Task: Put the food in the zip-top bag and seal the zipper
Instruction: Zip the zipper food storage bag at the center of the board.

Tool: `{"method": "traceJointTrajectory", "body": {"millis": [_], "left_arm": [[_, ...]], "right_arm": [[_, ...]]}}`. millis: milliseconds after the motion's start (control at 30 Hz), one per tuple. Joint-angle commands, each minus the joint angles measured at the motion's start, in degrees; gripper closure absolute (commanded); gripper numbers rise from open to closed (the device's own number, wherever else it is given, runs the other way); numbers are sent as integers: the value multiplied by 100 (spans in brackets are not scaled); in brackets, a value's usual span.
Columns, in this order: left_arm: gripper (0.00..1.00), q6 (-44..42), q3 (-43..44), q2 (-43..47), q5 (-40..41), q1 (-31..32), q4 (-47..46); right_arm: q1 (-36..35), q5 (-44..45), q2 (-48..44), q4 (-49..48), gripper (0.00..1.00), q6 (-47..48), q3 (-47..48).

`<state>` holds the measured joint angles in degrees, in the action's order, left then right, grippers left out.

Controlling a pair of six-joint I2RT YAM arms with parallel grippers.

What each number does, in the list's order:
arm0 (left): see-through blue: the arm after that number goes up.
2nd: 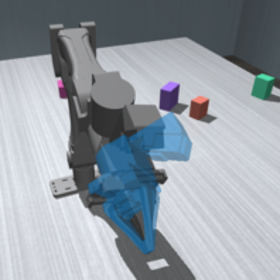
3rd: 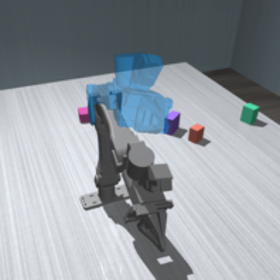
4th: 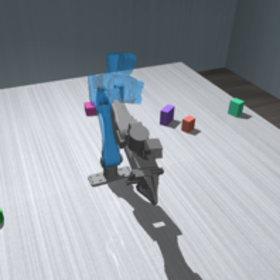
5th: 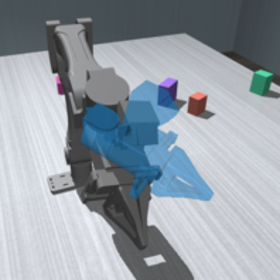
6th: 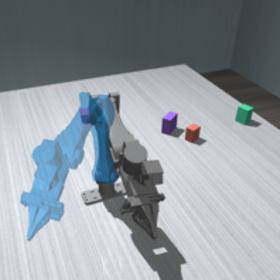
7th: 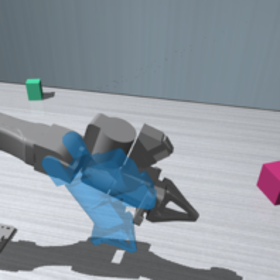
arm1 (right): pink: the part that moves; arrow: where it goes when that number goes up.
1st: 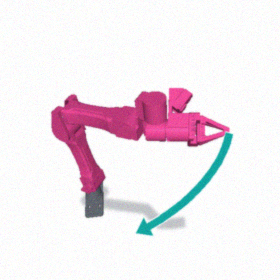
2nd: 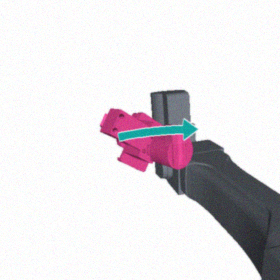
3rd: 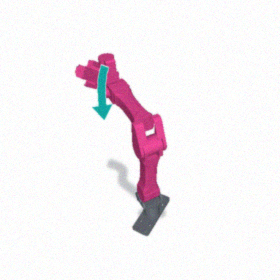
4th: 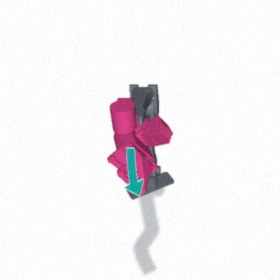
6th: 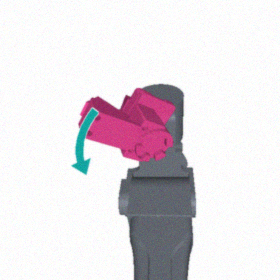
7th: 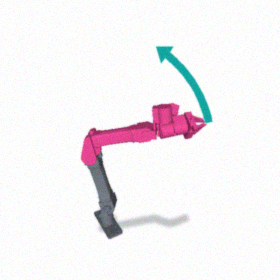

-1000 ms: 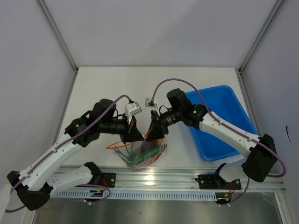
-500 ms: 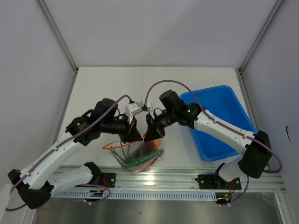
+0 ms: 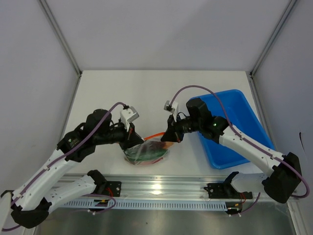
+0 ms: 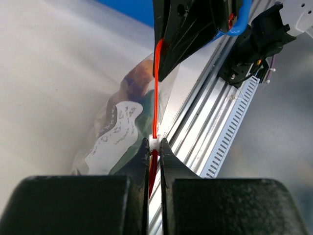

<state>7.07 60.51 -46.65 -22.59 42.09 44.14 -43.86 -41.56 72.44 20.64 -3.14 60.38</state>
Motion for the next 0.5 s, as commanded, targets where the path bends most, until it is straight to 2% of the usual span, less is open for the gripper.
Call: {"method": "traceJointTrajectory", "body": {"millis": [0,333,467], "left_arm": [[100,49,31,279,237,-51,-283],[100,75,-224,596,527,-51,-20],[99,145,-250,736,930,-51,68]], "right_arm": [[350,640,-213,10,100,-231,-324],[676,790,-424,-104,100,-451,-580],[738,851,-486,-96,100,-530,-606]]}}
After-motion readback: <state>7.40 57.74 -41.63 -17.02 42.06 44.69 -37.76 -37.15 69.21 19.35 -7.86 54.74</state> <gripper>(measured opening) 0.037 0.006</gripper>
